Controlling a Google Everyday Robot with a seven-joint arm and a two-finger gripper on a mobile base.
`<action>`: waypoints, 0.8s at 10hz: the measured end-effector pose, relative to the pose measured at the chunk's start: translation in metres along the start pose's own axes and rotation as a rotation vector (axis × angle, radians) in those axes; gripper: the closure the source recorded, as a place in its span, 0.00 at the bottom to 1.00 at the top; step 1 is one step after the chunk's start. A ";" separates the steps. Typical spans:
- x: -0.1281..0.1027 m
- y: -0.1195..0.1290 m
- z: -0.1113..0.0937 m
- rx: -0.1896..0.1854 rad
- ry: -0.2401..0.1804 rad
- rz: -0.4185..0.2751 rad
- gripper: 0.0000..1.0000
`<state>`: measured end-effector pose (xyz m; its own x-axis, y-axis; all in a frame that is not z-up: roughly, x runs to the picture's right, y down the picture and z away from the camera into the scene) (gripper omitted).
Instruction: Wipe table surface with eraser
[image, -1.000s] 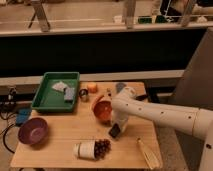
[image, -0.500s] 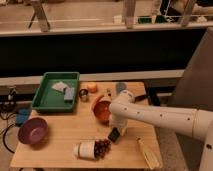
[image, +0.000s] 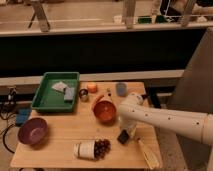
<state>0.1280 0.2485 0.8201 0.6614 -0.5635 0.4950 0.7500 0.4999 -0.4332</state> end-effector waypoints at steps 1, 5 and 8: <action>0.004 0.006 0.001 -0.004 0.003 0.019 1.00; 0.033 -0.007 -0.001 0.023 0.008 0.090 1.00; 0.036 -0.030 -0.003 0.032 0.001 0.081 1.00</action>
<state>0.1293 0.2109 0.8493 0.7200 -0.5209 0.4586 0.6935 0.5648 -0.4473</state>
